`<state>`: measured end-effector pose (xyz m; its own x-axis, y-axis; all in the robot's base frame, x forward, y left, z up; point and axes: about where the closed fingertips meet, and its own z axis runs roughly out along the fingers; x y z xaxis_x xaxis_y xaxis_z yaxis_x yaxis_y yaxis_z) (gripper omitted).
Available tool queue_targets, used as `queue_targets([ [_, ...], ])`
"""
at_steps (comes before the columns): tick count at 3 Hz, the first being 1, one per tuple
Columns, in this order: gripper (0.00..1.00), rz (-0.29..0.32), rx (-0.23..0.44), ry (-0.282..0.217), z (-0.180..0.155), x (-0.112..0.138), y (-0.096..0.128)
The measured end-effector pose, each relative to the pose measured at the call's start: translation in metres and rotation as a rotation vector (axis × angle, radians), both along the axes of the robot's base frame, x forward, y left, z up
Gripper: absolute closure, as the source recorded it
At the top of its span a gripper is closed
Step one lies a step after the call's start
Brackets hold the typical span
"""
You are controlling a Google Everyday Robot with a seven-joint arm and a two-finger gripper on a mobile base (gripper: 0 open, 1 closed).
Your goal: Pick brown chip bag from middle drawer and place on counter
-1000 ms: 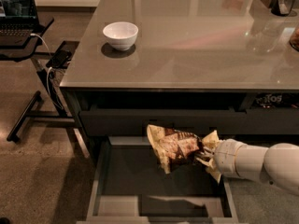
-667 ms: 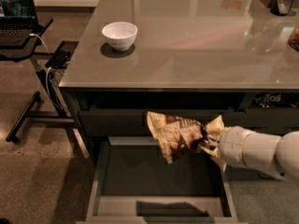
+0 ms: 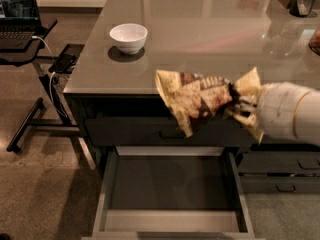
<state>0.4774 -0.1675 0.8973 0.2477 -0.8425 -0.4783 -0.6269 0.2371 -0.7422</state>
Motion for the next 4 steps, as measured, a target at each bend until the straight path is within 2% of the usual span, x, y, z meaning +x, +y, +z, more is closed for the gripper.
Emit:
queue_targets([
  [1,1.00,0.002,0.000,-0.091,0.067,0.017,-0.002],
  [2,1.00,-0.014,0.021,-0.152,0.113,0.056,-0.004],
  [3,1.00,-0.021,0.031,-0.170,0.134,0.103,0.006],
  [4,1.00,0.028,0.032,-0.171,0.138,0.112,0.038],
])
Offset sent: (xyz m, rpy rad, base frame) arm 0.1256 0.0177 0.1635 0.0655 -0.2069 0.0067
